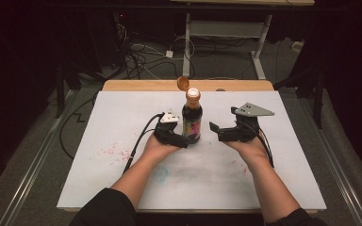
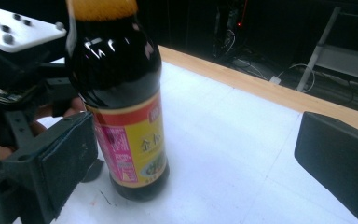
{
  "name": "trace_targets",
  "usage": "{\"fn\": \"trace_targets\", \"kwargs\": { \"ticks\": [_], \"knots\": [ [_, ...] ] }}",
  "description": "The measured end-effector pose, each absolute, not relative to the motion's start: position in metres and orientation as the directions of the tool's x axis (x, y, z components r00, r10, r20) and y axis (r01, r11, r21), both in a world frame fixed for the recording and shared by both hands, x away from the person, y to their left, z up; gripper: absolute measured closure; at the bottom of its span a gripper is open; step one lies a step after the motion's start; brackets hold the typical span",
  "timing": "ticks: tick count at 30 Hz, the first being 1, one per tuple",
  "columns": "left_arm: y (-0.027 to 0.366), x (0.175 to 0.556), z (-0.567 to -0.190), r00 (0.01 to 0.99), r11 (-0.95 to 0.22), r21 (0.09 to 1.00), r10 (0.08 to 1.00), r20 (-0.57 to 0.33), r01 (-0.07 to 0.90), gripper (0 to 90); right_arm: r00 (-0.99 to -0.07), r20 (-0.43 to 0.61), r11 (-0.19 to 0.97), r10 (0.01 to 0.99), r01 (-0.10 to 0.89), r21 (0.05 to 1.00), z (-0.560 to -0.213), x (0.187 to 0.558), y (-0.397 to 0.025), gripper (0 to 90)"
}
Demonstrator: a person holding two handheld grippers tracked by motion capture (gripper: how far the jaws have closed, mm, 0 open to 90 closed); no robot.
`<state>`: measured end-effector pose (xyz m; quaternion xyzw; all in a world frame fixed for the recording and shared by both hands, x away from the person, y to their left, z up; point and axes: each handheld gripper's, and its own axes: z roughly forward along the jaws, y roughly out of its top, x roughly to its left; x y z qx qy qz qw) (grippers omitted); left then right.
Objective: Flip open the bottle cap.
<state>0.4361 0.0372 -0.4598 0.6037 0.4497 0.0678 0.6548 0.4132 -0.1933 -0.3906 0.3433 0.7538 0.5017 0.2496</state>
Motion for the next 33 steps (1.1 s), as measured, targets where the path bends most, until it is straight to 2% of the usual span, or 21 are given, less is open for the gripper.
{"fn": "trace_targets", "kwargs": {
  "ticks": [20, 33],
  "knots": [
    [0.084, 0.401, -0.482, 0.548, 0.271, 0.851, 0.668, -0.503, 0.450, 0.0, -0.619, -0.020, 0.299, 0.785, 0.349, 0.888, -0.450, 0.398, -0.207, 0.2],
    [0.122, 0.370, -0.483, 0.537, 0.287, 0.860, 0.685, -0.493, 0.422, 0.0, -0.591, -0.034, 0.299, 0.806, 0.358, 0.885, -0.467, 0.369, -0.228, 0.2]
  ]
}}
